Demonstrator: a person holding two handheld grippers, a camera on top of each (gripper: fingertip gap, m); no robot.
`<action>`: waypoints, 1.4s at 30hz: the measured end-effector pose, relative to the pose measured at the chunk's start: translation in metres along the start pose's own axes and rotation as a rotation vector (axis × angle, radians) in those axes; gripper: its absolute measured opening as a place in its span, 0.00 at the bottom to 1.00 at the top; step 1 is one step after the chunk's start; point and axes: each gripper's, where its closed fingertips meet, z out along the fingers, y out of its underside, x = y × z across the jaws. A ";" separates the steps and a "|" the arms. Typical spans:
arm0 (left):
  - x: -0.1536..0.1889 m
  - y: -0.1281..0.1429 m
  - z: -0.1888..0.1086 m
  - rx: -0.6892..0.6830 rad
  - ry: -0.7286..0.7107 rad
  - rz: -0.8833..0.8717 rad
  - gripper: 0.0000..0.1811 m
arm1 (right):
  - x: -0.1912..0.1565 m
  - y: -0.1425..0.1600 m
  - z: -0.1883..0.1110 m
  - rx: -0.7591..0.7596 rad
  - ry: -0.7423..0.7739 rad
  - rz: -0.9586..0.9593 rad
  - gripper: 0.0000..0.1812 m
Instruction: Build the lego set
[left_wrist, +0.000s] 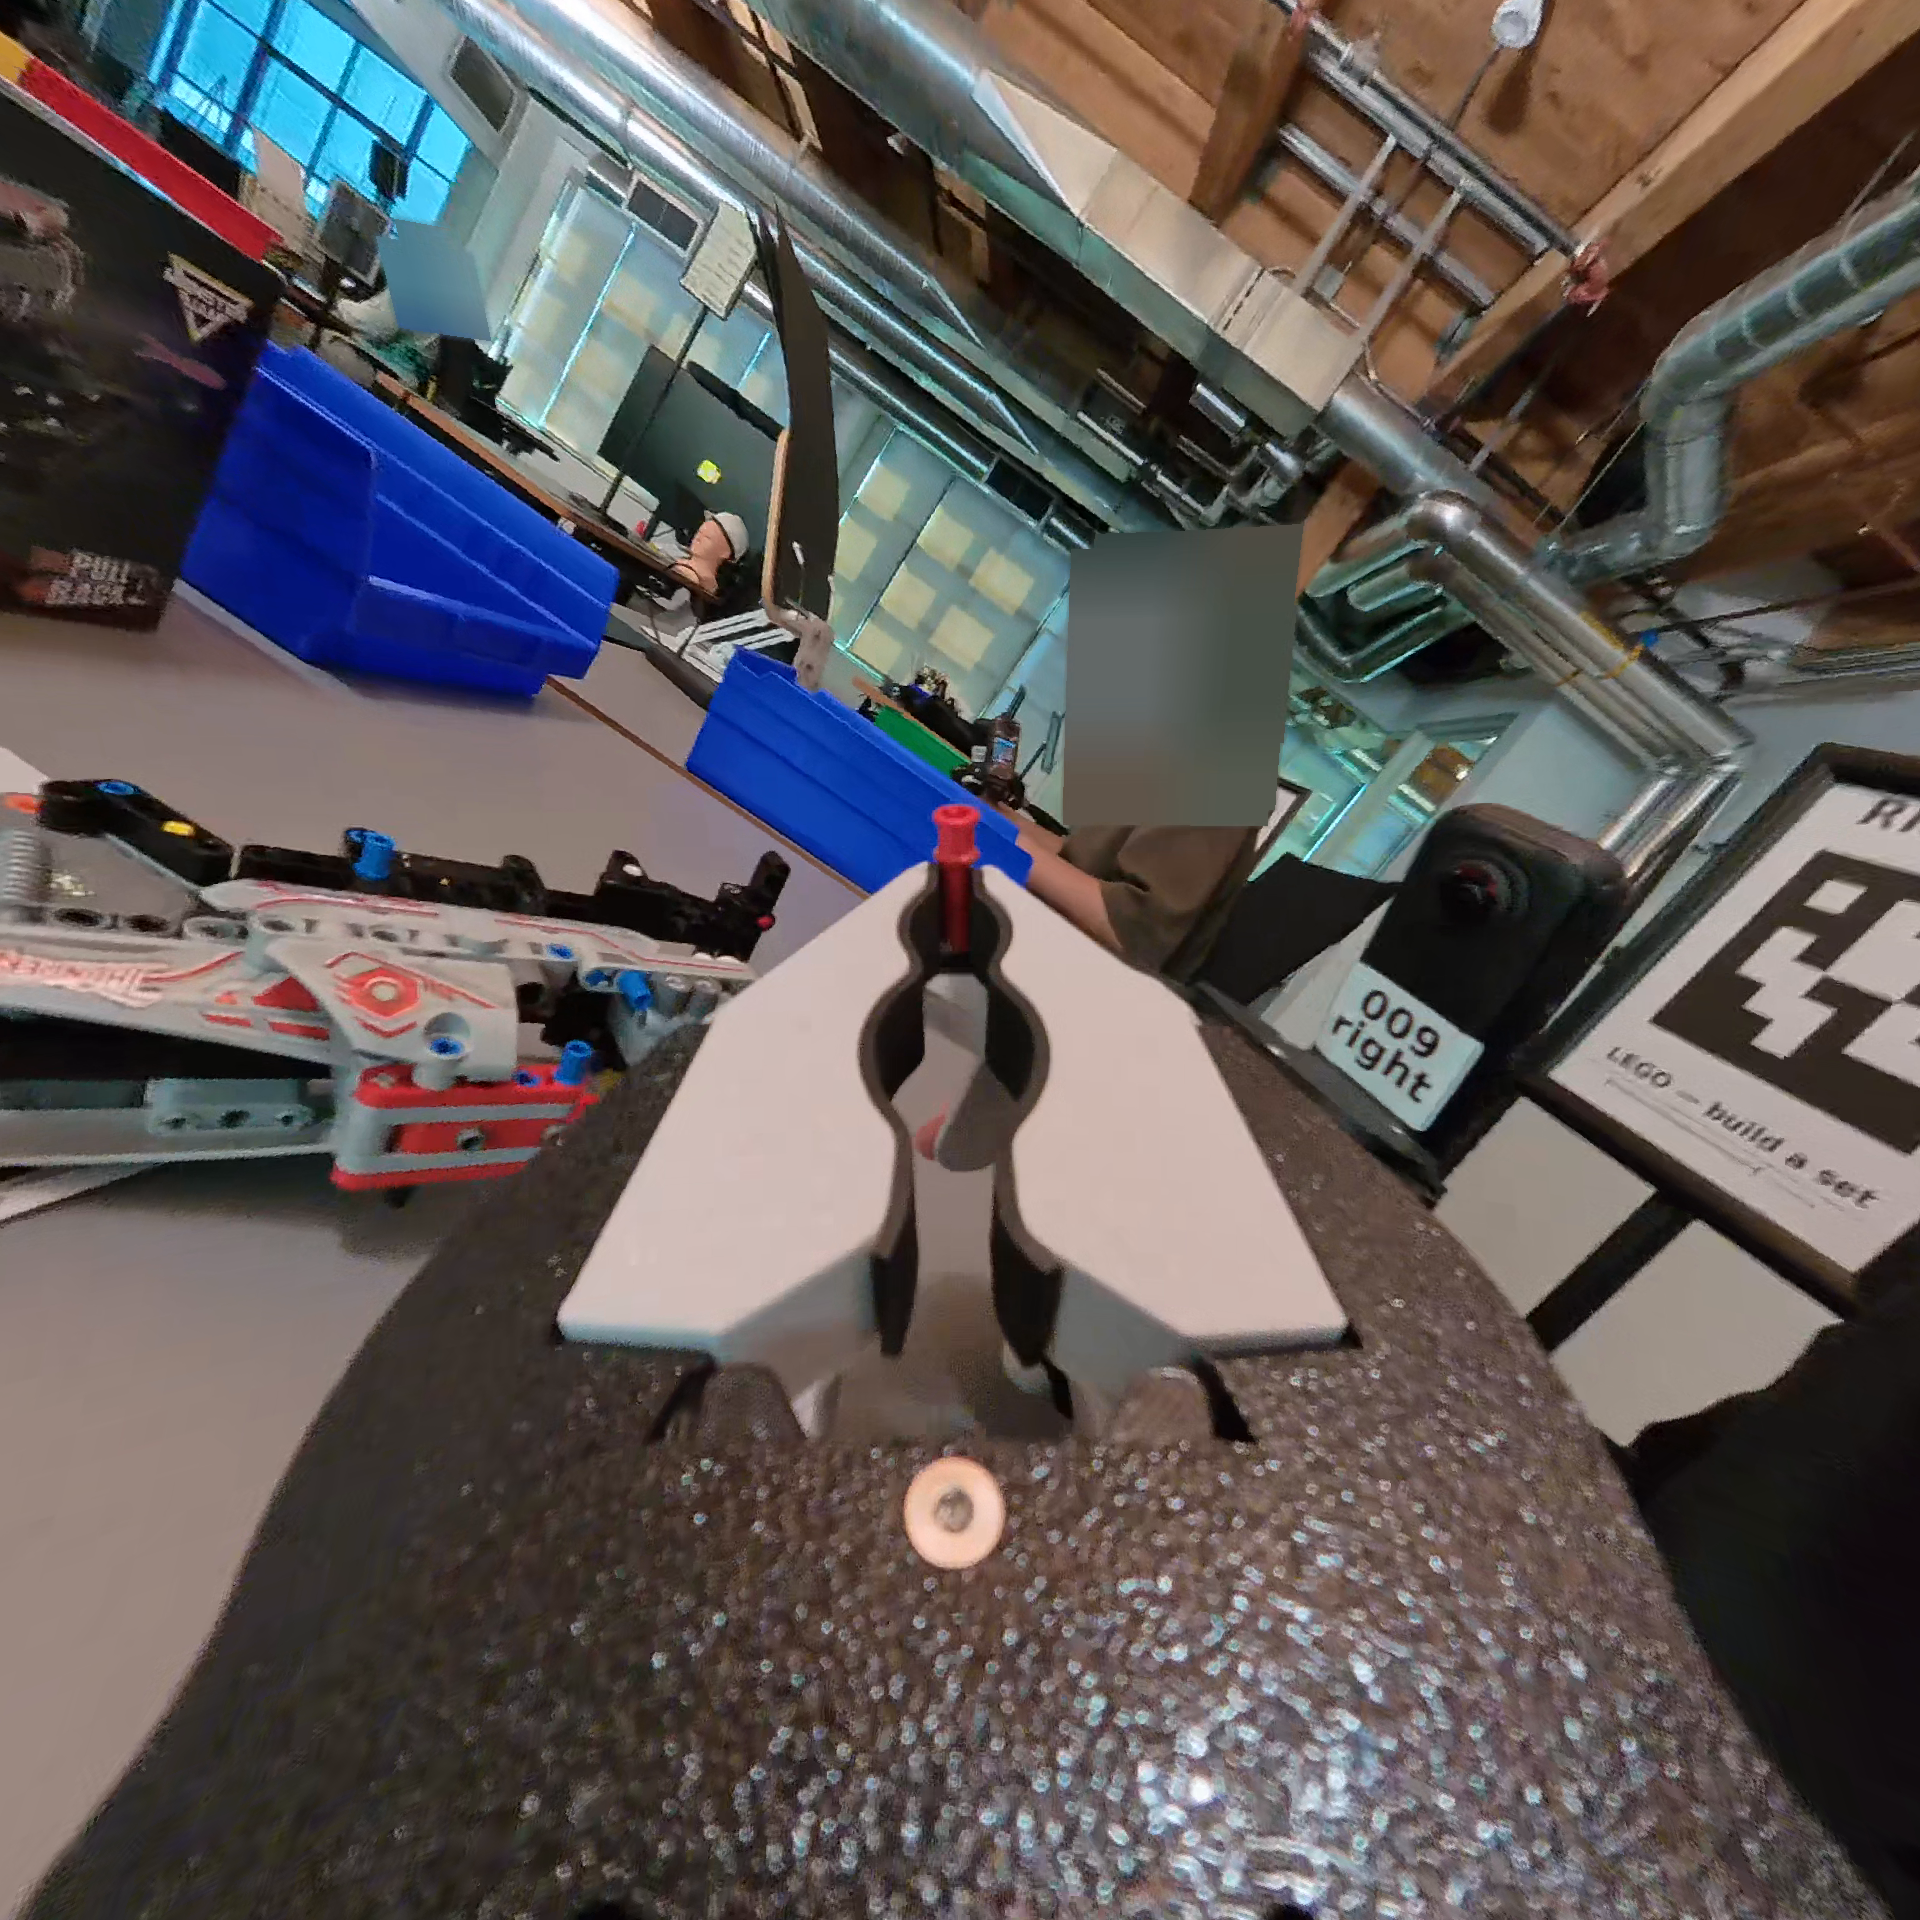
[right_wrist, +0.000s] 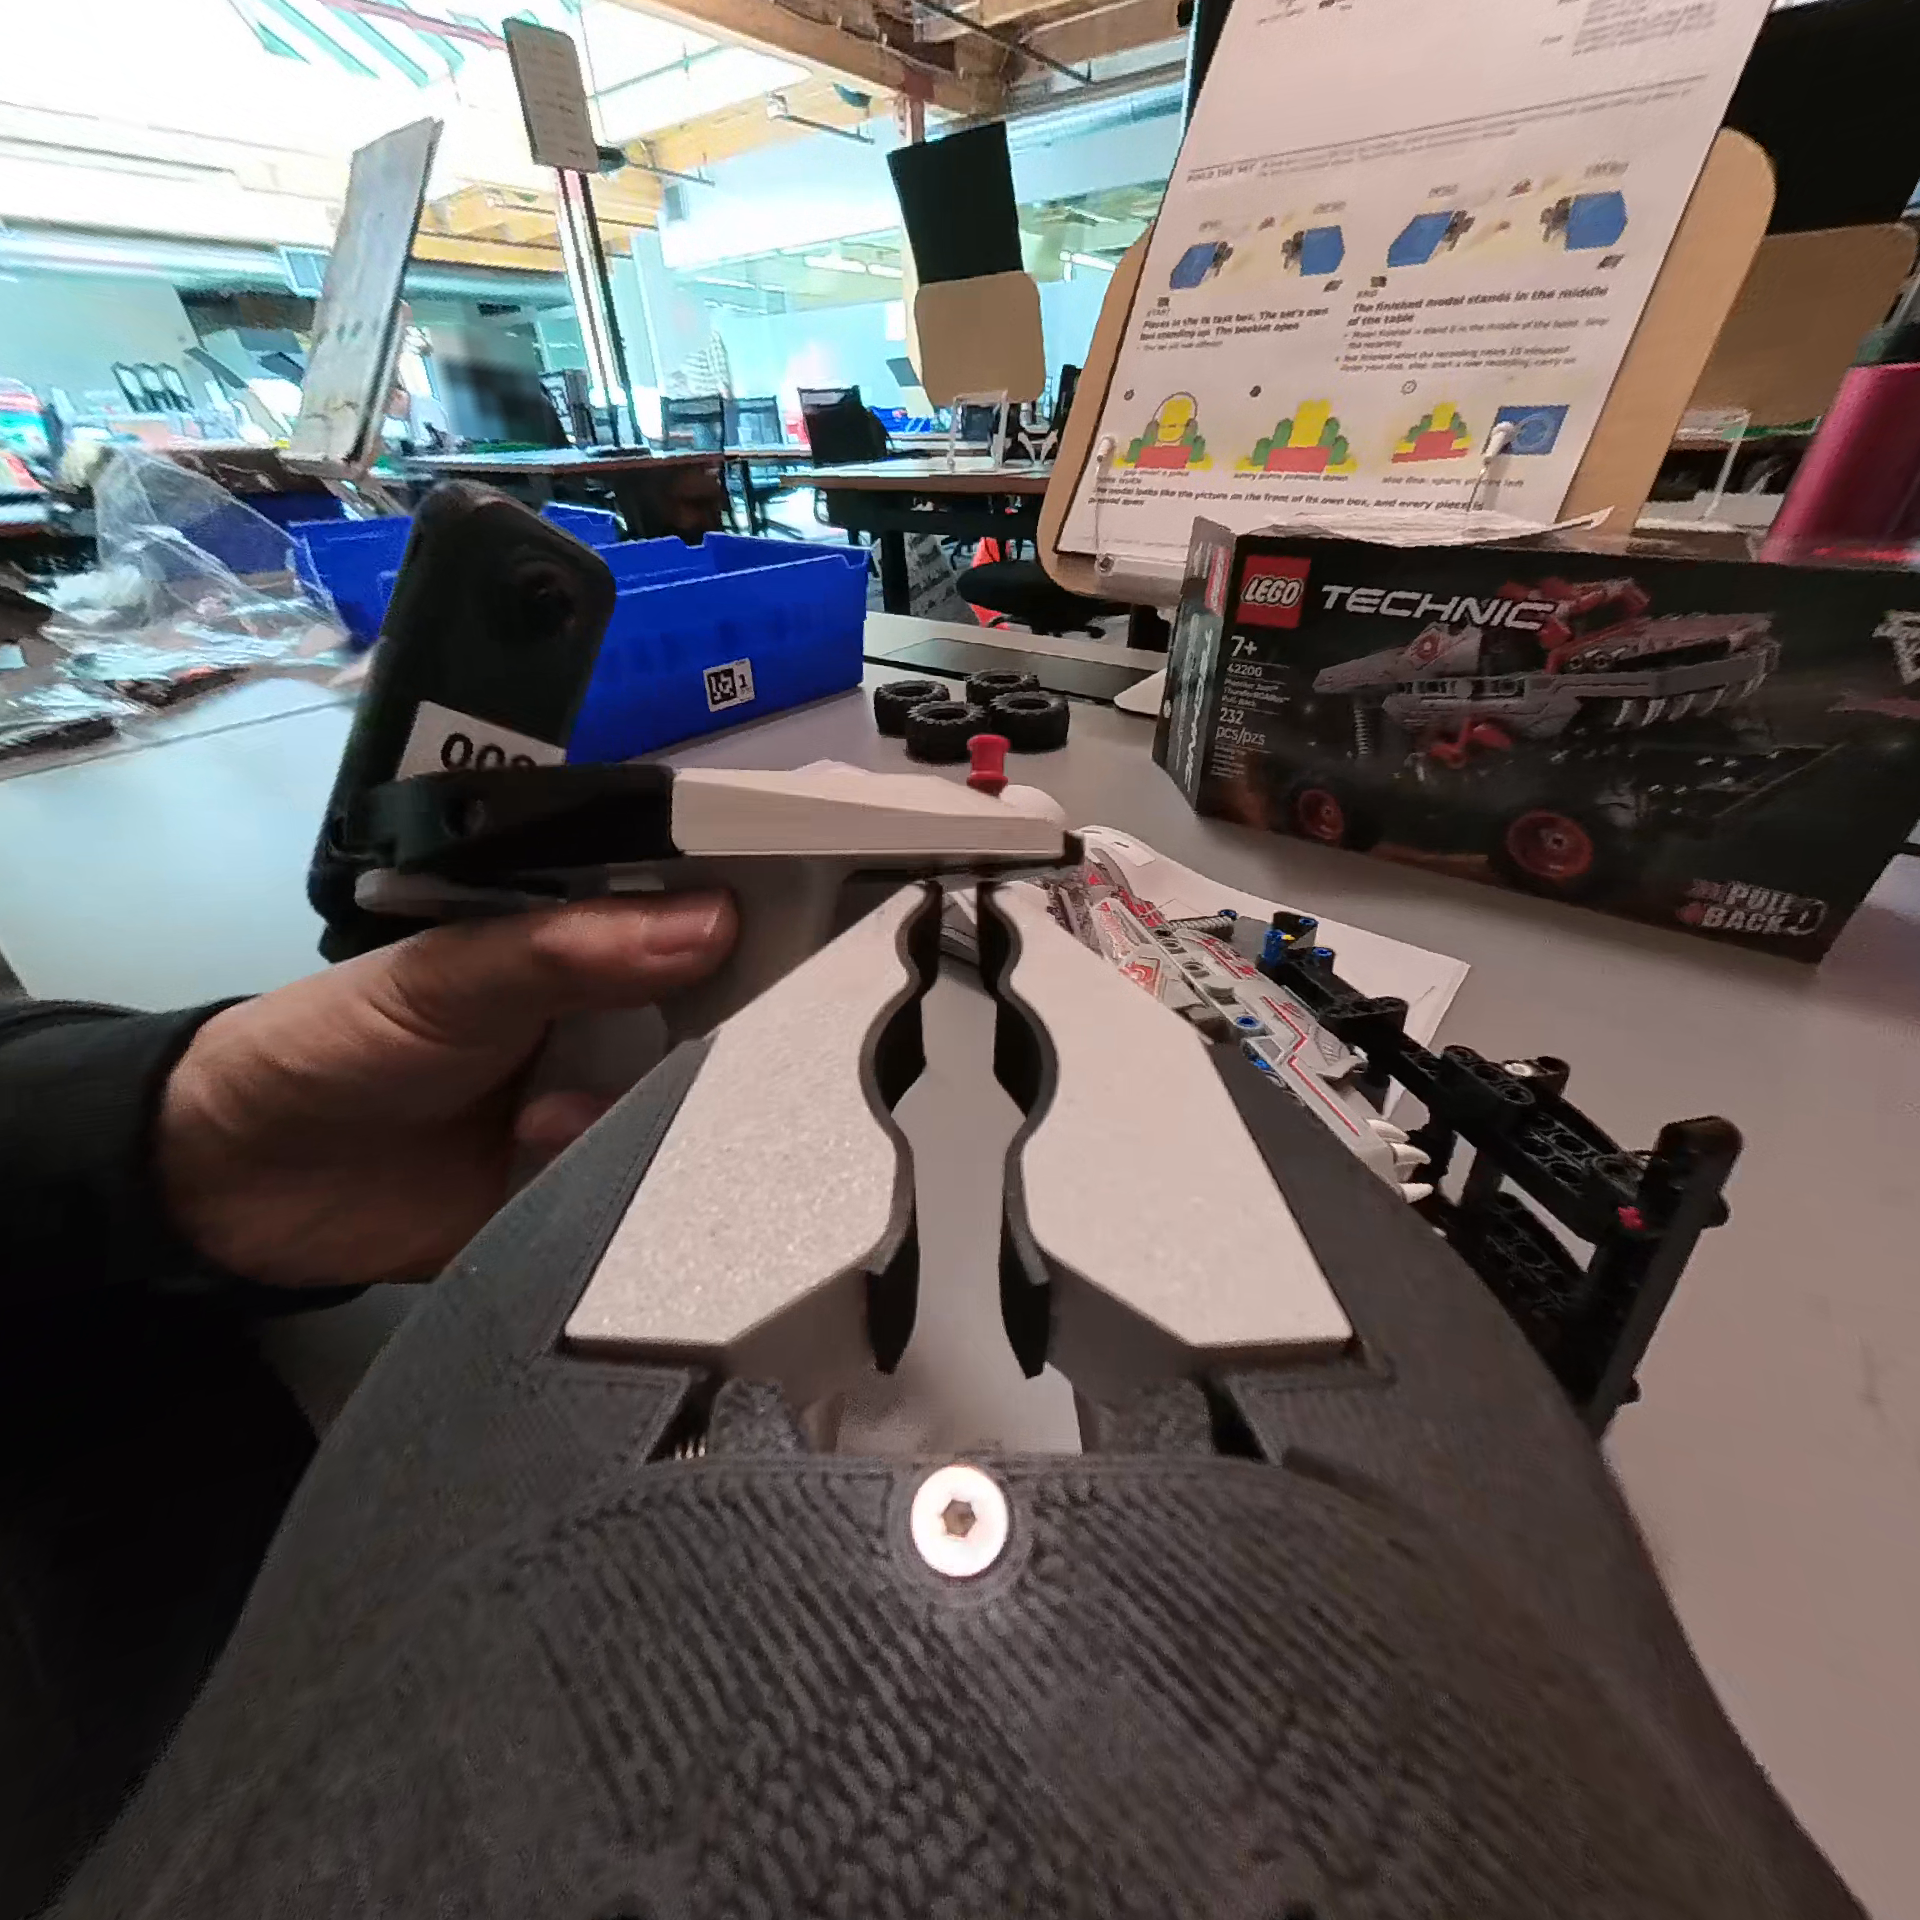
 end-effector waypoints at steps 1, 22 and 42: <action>-0.001 0.001 0.000 -0.007 -0.016 0.031 0.01 | 0.001 0.001 -0.001 -0.003 0.009 -0.025 0.00; -0.020 -0.003 -0.011 -0.168 -0.074 0.380 0.01 | 0.010 0.016 0.009 -0.041 0.067 -0.275 0.00; -0.026 -0.010 -0.028 -0.330 -0.025 0.561 0.01 | 0.017 0.017 0.016 -0.042 0.084 -0.385 0.00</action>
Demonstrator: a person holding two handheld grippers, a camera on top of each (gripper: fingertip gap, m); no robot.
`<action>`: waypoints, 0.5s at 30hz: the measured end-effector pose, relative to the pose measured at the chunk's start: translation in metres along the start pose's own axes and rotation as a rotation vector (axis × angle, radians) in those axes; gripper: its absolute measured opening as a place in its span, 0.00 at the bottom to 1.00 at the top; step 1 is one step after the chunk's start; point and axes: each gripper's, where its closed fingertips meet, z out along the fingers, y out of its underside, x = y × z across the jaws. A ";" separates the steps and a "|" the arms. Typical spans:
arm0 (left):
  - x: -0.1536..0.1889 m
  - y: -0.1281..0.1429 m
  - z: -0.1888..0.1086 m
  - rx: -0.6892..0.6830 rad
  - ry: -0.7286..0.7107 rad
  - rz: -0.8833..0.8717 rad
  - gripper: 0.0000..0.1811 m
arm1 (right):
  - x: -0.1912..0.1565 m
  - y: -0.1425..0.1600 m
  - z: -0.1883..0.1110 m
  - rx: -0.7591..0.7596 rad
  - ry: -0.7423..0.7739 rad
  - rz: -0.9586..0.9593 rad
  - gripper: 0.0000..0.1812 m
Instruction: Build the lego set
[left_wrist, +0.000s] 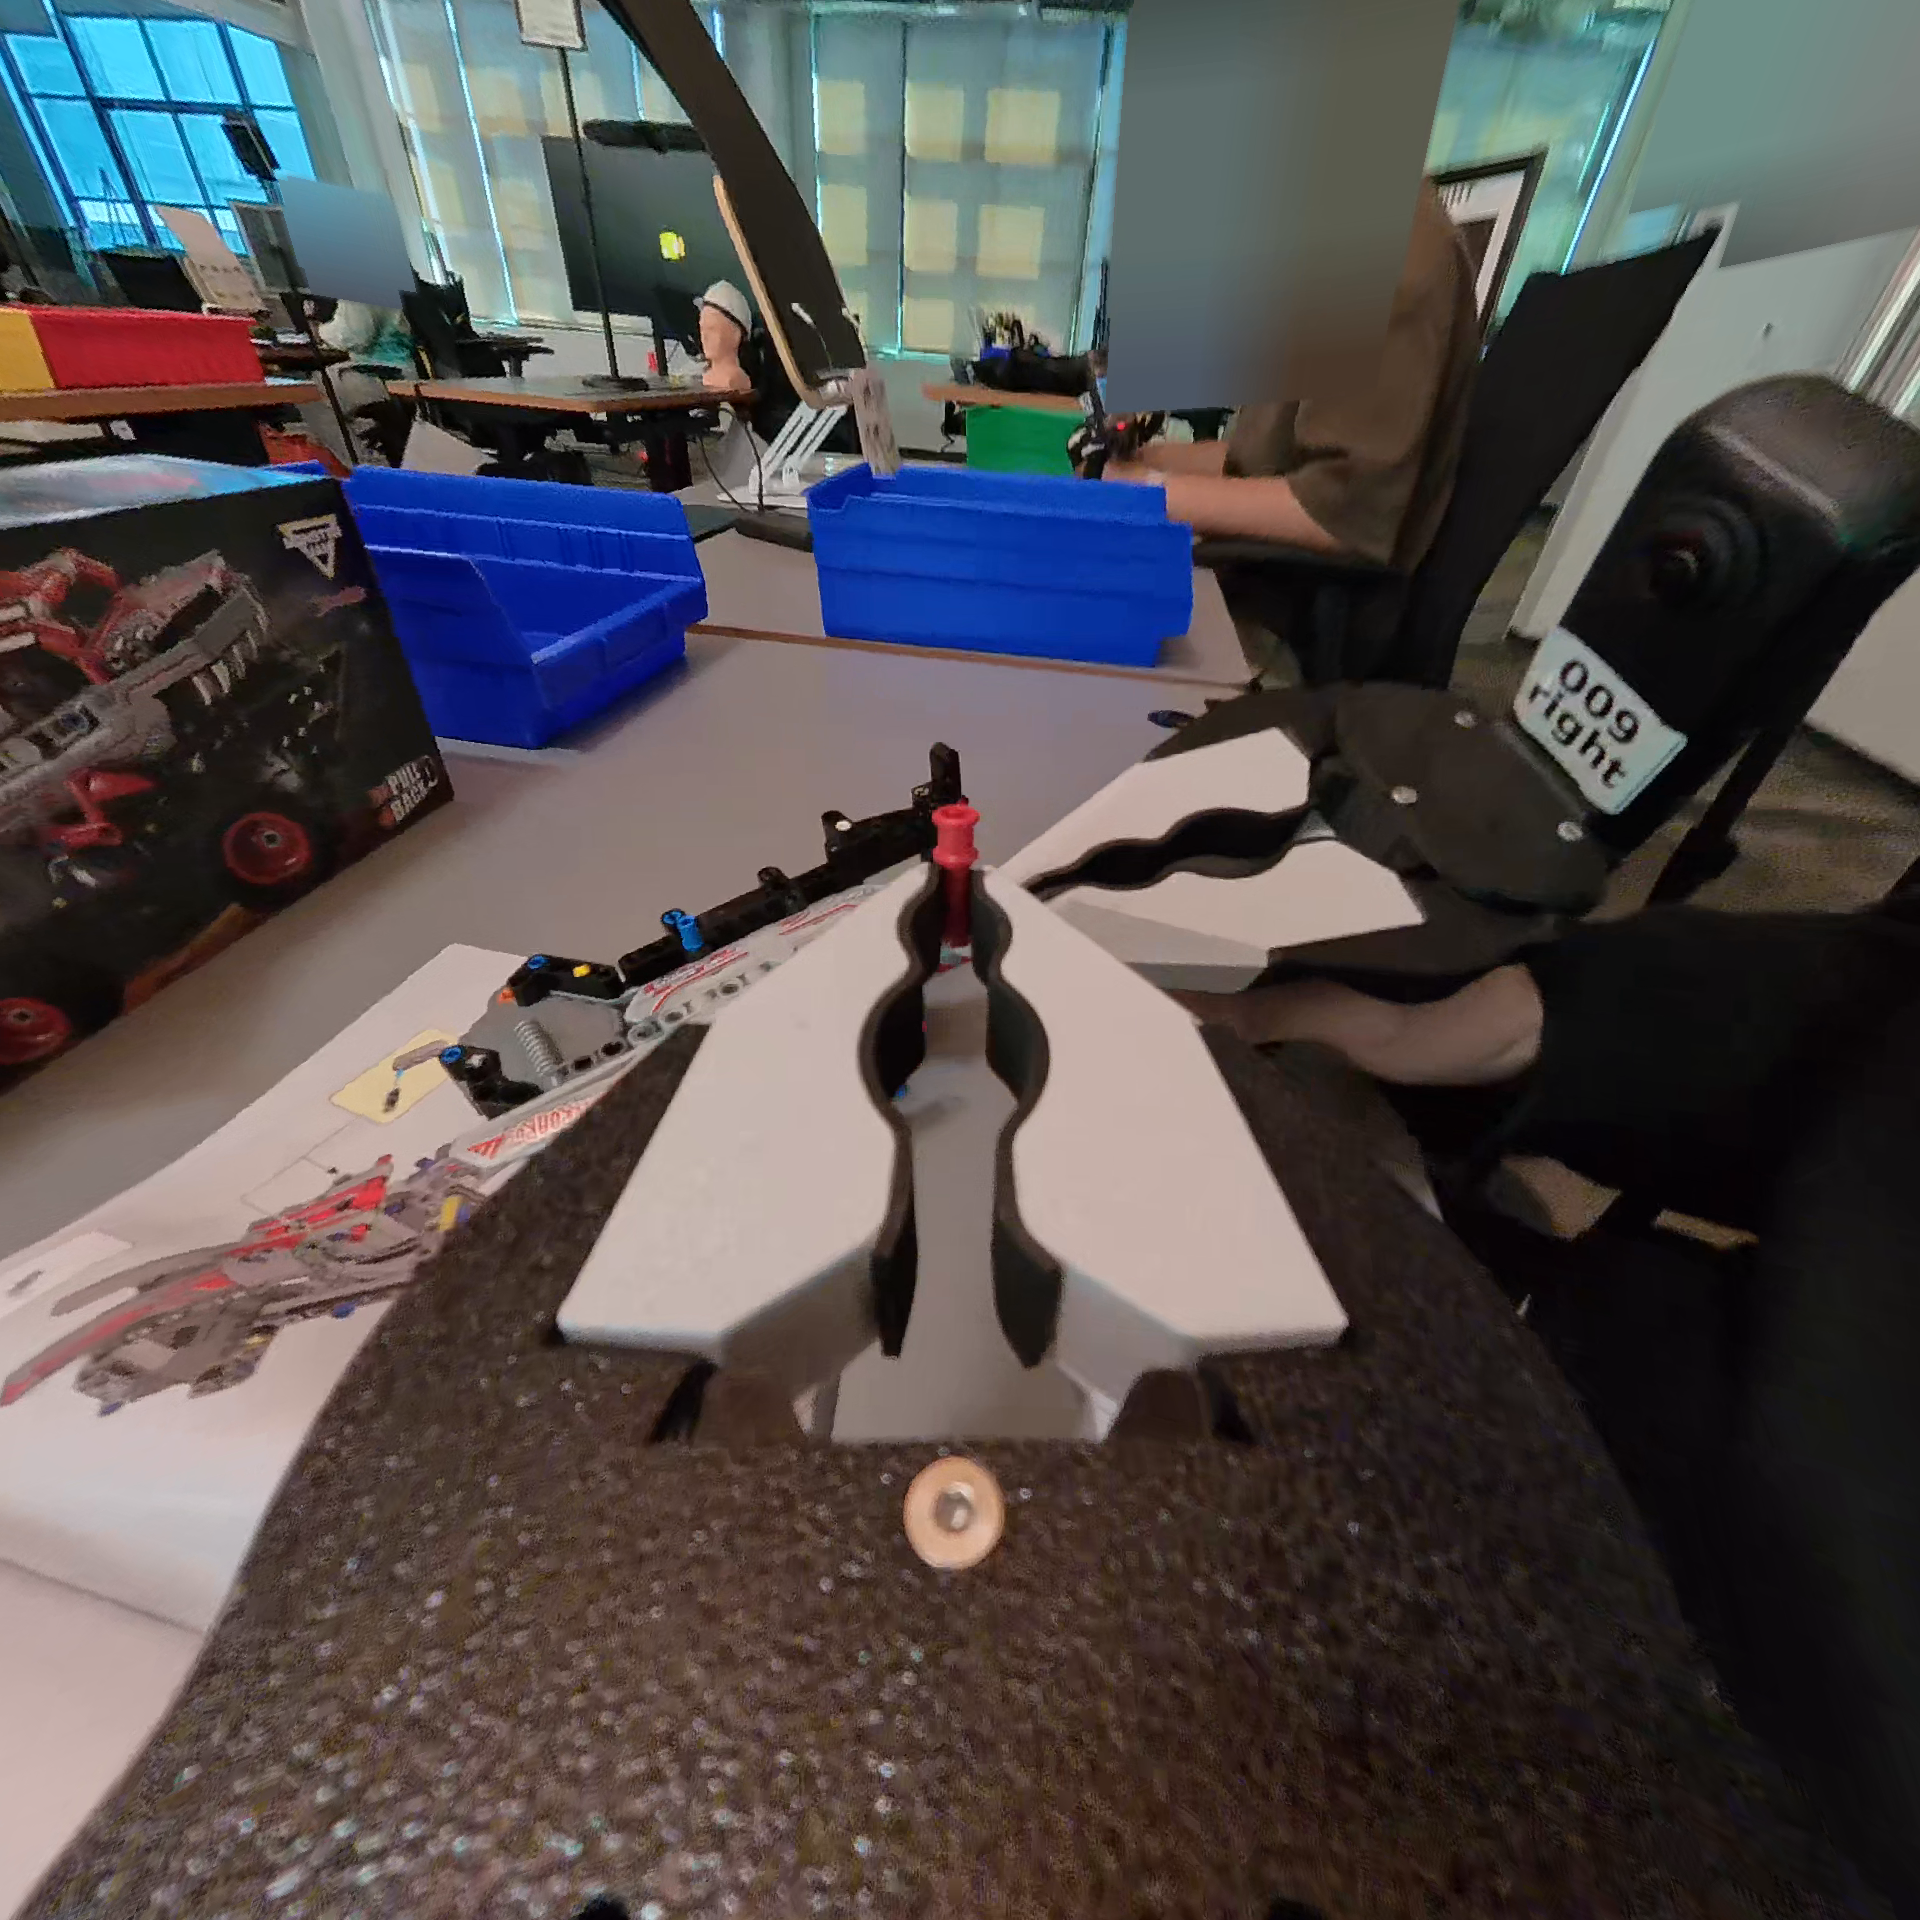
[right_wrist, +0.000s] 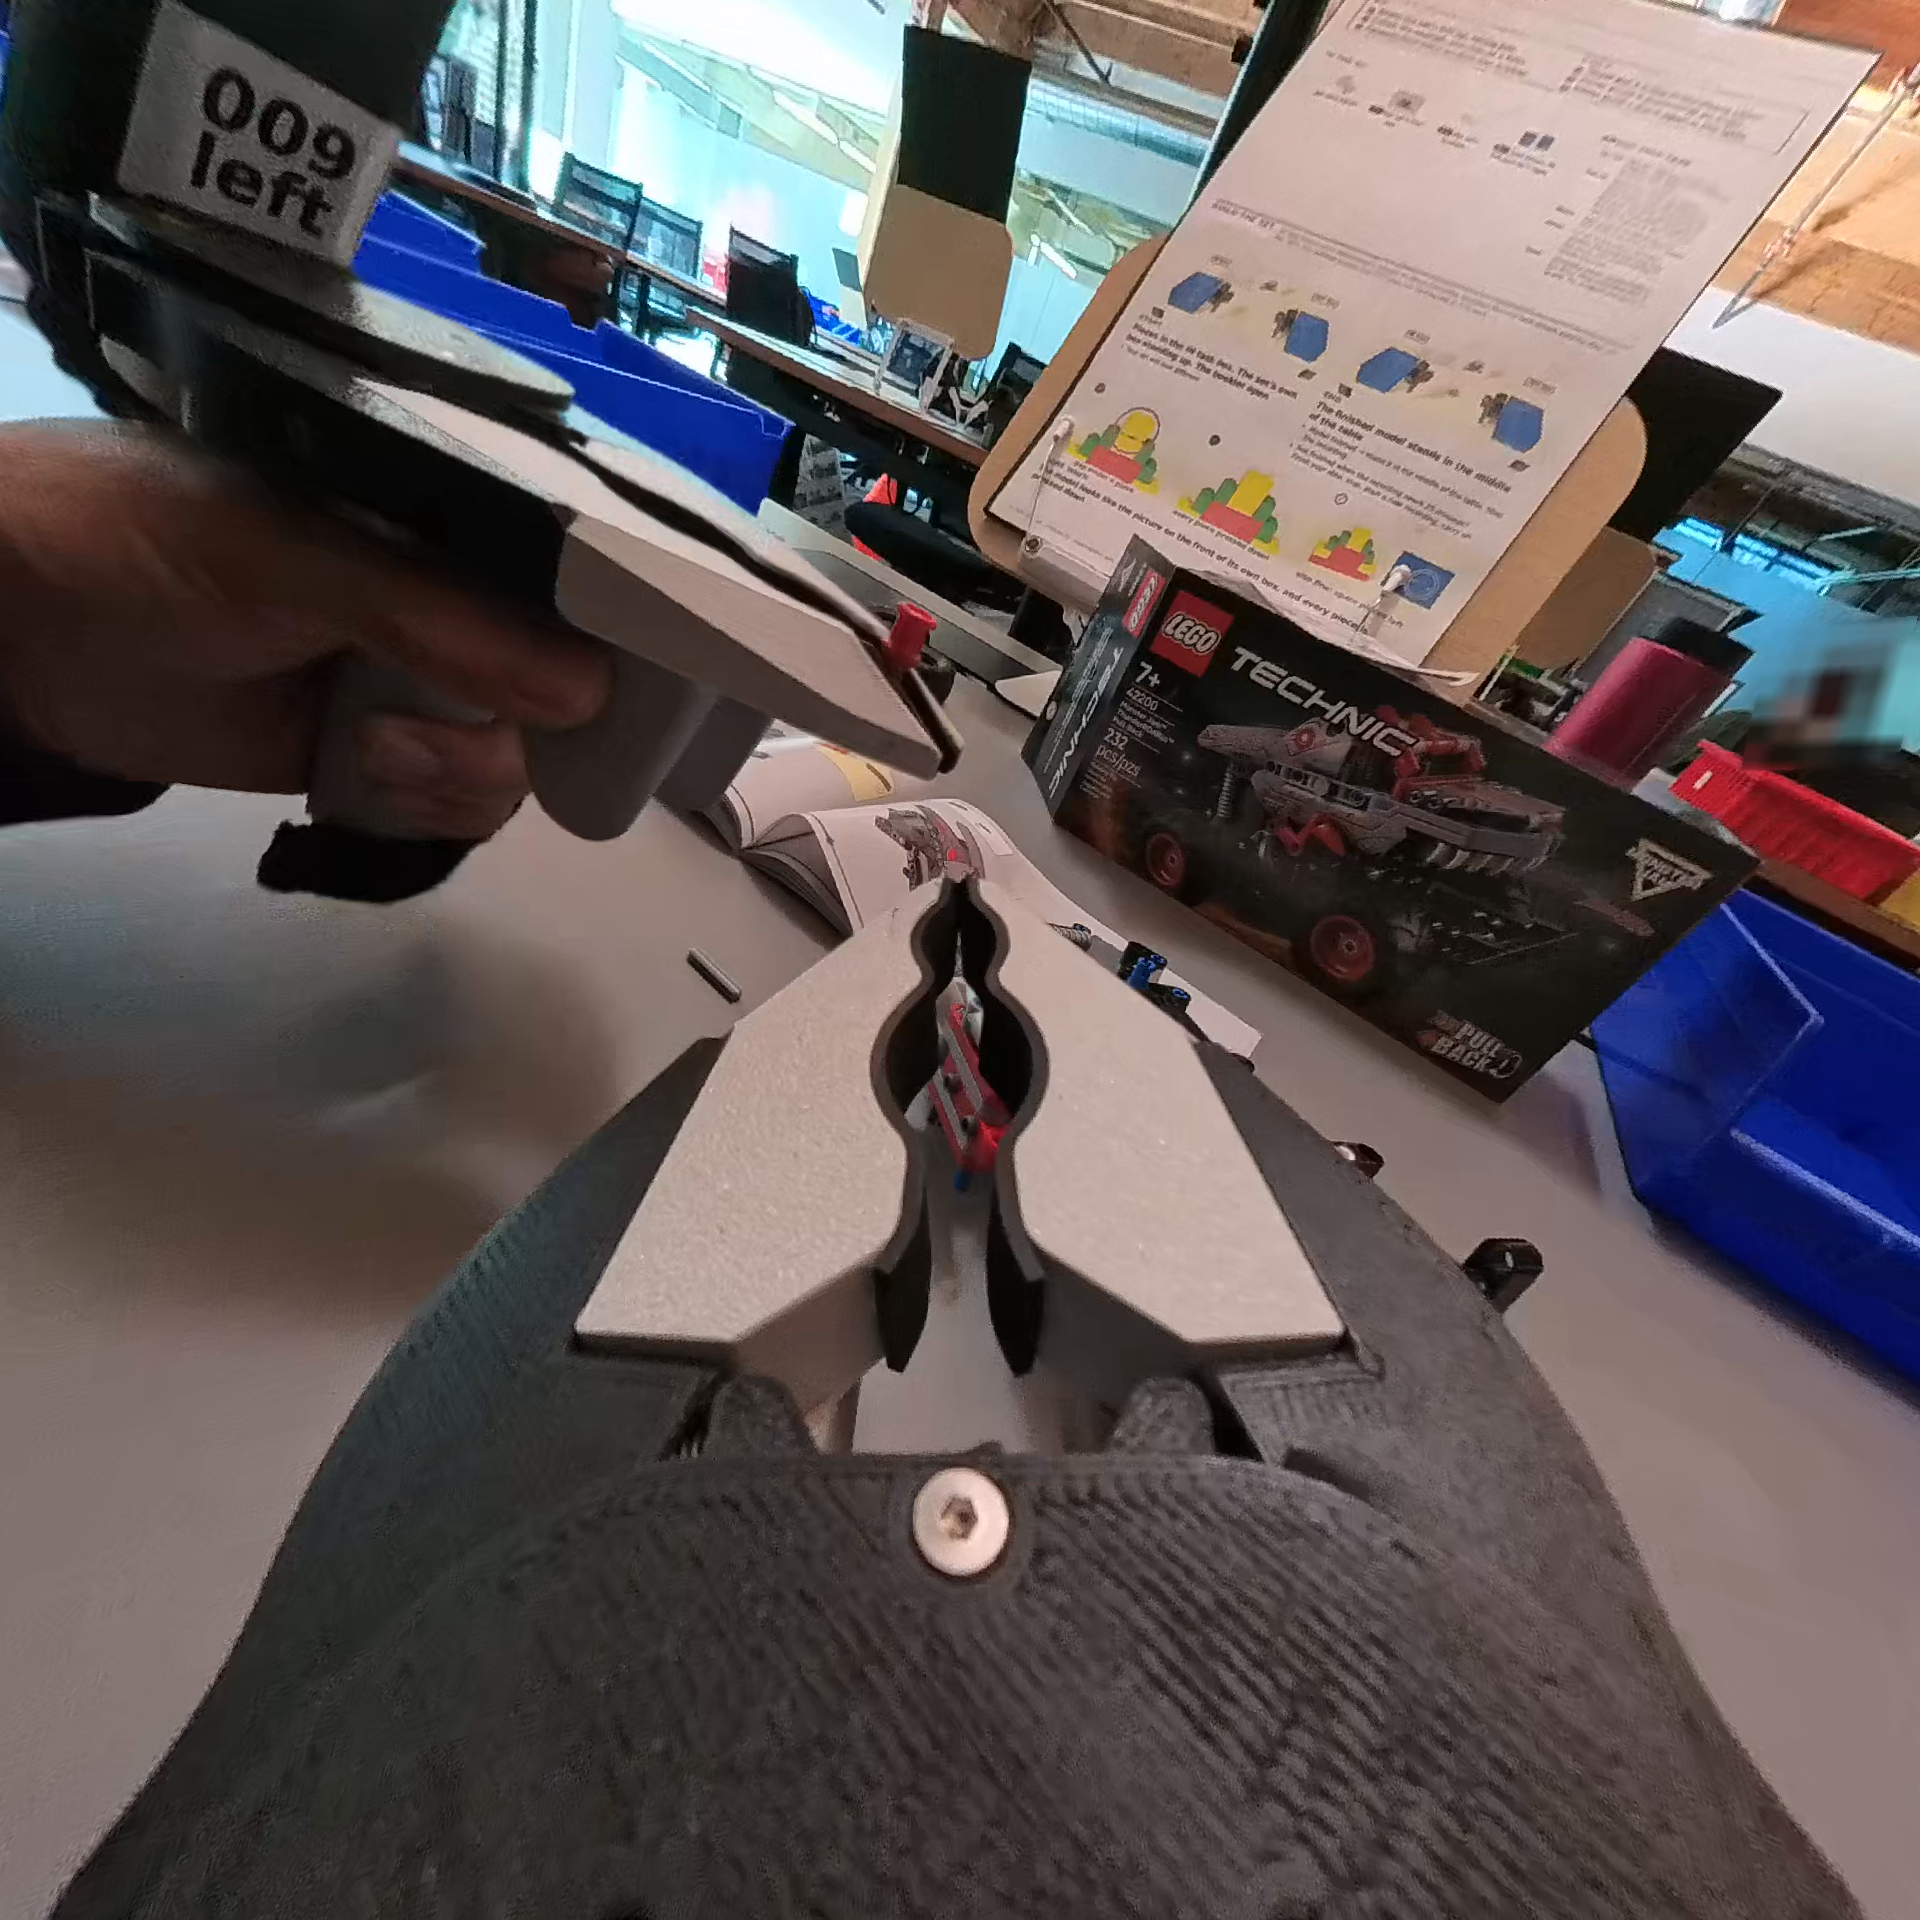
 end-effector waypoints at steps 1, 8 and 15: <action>0.001 -0.001 0.001 -0.003 0.001 0.013 0.01 | -0.001 -0.001 0.000 0.008 -0.005 -0.002 0.00; 0.007 -0.008 0.011 0.129 0.006 -0.189 0.01 | -0.007 -0.018 0.001 0.105 -0.064 0.197 0.02; 0.003 -0.010 0.017 0.213 -0.066 -0.266 0.01 | -0.008 -0.023 0.003 0.127 -0.053 0.291 0.12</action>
